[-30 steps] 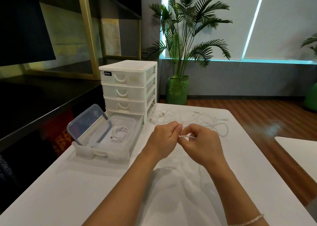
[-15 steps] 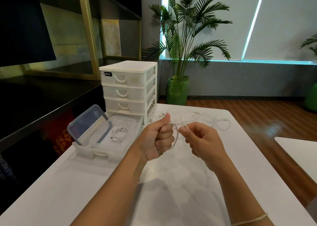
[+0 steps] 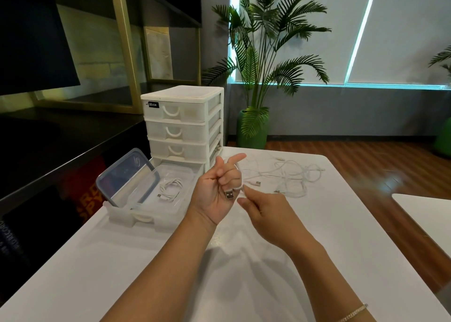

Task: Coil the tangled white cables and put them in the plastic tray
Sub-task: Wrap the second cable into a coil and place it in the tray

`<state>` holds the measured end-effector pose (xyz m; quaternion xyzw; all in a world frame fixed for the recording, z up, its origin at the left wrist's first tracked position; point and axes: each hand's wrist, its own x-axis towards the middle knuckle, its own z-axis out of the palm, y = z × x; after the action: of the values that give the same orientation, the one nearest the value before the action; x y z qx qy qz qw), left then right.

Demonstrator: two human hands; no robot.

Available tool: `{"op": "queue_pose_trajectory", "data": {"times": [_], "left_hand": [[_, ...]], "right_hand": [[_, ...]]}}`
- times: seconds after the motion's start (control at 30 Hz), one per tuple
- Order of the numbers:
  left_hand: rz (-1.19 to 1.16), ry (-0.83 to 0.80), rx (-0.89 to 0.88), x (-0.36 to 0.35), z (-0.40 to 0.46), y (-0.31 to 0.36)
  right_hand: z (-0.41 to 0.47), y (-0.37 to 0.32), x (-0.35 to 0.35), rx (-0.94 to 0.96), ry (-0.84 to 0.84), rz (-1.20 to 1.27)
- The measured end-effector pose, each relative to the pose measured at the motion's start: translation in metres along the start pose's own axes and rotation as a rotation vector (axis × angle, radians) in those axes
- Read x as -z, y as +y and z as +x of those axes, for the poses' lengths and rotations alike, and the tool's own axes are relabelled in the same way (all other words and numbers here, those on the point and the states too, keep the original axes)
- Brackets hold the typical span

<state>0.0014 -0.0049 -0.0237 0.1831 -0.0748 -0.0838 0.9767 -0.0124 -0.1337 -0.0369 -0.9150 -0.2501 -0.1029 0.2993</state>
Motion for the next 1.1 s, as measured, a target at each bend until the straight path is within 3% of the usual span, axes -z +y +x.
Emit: {"op": "queue_pose_trajectory", "data": {"times": [0.13,0.3,0.5,0.6,0.87,0.97,1.1], "left_hand": [[0.295,0.125,-0.107,-0.004,0.001,0.001],[1.028,0.233,-0.221,-0.005,0.000,-0.007],[1.563,0.226,-0.290,0.001,0.002,-0.012],[1.714,0.158,-0.229,0.003,0.001,-0.016],[1.375,0.009,0.175,-0.001,-0.002,-0.011],[1.066,-0.055,0.200,-0.001,-0.005,-0.001],[0.753,-0.018,0.210,0.001,-0.005,0.001]], "right_hand": [[-0.003,-0.001,0.003,0.054,0.010,-0.034],[-0.004,-0.002,0.013,0.041,0.110,-0.062],[-0.005,0.000,0.019,0.034,0.207,-0.047],[-0.004,0.005,0.023,0.018,0.315,-0.003],[-0.004,0.011,0.025,-0.002,0.411,0.140],[-0.004,0.014,0.029,-0.027,0.423,0.265],[-0.003,0.012,0.027,-0.008,0.381,0.350]]}}
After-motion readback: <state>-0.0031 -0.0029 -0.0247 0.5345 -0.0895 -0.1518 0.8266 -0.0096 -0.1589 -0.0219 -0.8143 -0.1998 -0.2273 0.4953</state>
